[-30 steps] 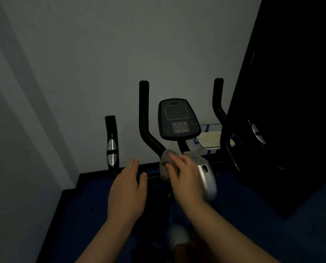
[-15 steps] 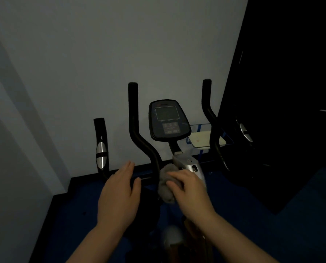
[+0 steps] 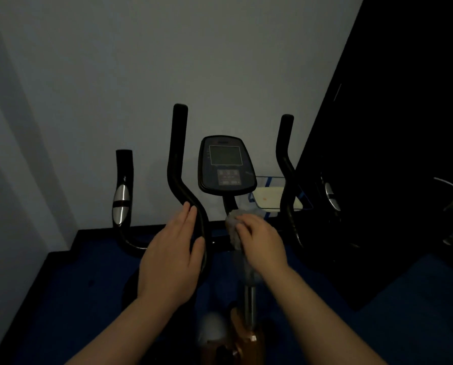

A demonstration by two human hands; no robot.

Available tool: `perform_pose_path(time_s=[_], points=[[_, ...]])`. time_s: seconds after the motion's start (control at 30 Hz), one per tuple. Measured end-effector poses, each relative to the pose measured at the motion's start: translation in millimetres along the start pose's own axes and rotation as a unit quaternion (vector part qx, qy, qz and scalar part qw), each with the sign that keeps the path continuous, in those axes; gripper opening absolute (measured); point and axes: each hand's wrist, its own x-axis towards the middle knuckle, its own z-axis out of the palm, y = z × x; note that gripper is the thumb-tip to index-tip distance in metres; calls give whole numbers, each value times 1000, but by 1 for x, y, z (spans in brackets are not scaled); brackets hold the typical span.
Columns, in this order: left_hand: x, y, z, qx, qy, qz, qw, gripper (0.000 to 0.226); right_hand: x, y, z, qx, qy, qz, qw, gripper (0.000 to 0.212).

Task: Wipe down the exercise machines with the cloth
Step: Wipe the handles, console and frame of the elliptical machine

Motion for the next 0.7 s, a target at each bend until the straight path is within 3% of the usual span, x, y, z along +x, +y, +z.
perform_pose_path(time_s=[0.1,0.2,0.37,0.53,0.6,0.7], points=[[0,-2,1,7,-16,-3,1000,65,6,-5,-12,-77,-64,-4,995,27],[1,-1,0,19,-39,-10,999,70,-9,7,-25,-119,-67,-58,989,36],[2,-1,1,24,-48,-15,998,72,37,-4,-1,-92,-106,24,990,30],[0,0,-1,16,-56,-26,998,75,-1,12,-18,-80,-87,-91,989,31],[2,0,0,11,-51,-26,998,73,0,22,-26,-41,-81,-84,992,30],[3,-2,0,12,-46,-19,999,69,41,13,-4,-49,-94,13,994,27]])
